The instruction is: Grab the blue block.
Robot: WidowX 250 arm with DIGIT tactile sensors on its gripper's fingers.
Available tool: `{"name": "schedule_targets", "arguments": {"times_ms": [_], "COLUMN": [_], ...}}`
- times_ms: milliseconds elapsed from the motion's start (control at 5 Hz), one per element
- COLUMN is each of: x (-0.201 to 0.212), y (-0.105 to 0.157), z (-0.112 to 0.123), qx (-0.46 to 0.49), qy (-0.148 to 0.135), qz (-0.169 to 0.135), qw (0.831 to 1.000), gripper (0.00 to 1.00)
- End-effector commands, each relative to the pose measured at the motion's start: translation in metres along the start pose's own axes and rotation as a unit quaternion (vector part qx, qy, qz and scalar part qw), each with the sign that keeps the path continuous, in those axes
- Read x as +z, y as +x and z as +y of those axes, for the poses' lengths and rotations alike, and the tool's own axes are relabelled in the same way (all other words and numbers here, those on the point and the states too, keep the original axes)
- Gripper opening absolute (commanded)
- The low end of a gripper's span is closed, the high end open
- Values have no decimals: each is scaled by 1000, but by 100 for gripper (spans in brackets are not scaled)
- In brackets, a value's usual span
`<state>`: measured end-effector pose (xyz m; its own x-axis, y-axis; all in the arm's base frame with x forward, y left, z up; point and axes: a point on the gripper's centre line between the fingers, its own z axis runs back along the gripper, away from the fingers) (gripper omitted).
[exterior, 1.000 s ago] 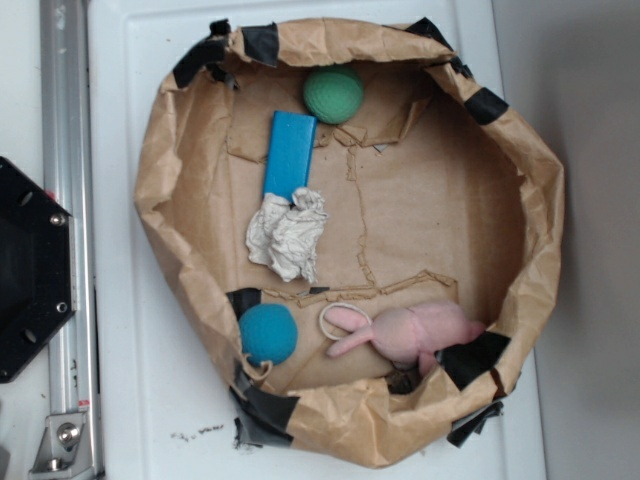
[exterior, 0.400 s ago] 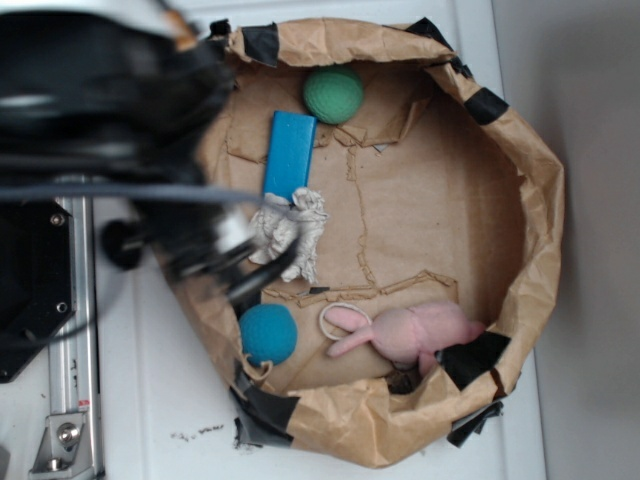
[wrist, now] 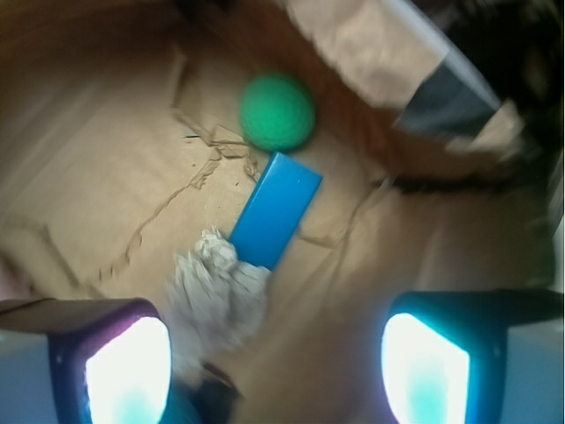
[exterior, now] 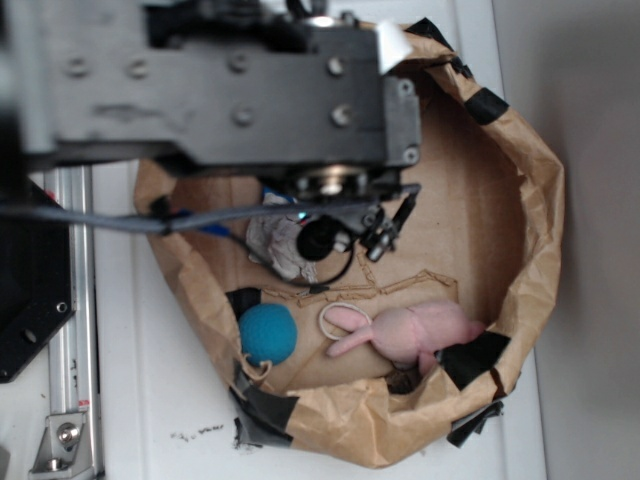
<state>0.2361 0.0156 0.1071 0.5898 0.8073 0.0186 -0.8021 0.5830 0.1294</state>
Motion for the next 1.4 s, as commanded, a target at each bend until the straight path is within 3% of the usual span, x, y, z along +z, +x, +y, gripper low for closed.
{"name": "schedule_targets", "arguments": {"times_ms": [0, 400, 1000, 1200], "x": [-43, -71, -90, -98], "y": [13, 52, 46, 38], "z": [9, 13, 15, 11], "qx": [188, 121, 46, 104], "qy": [-93, -67, -23, -18], "qz": [-20, -35, -44, -24], "qw": [978, 990, 998, 994], "gripper": [100, 100, 100, 90]}}
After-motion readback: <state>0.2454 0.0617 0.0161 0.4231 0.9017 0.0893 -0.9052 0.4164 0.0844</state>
